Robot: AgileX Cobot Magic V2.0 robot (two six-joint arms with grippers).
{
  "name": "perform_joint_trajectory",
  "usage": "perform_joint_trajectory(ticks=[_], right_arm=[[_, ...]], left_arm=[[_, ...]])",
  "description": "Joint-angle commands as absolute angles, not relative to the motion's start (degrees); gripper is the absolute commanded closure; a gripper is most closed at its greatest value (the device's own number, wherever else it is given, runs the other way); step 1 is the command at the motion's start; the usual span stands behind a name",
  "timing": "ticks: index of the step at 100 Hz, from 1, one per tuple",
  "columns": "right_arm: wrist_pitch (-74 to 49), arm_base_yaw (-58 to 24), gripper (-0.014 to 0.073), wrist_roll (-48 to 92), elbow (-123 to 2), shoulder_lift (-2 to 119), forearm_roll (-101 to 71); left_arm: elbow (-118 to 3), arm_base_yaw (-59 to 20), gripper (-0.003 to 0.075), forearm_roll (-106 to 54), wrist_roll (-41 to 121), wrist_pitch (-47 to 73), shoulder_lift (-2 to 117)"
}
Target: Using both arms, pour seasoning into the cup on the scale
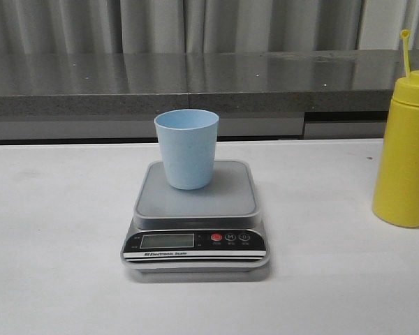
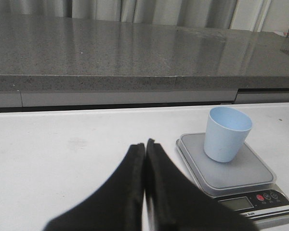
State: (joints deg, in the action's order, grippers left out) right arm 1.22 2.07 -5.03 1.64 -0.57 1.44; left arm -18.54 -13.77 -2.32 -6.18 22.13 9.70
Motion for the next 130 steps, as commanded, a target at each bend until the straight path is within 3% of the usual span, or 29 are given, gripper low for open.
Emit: perform_joint_trajectory(ticks=[1, 60, 101, 130], right_arm=[[6.25, 2.31, 0.0652, -4.33, 0.56, -1.92, 1.88], [6.25, 2.31, 0.0652, -4.33, 0.56, -1.92, 1.88], [6.25, 2.31, 0.0652, -4.33, 0.56, -1.92, 1.88], [6.25, 2.31, 0.0652, -4.33, 0.56, -1.92, 1.88]], left_arm=[[-19.98, -13.66, 0.0741, -2.44, -6.61, 17.68, 10.24], [-19.07, -12.22, 0.0741, -0.91, -6.61, 17.56, 10.24], [-6.62, -0.96, 0.0741, 0.00, -4.06, 6.28, 6.03], [2.38, 0.00, 0.0741, -2.07, -1.45, 1.79, -1.94]])
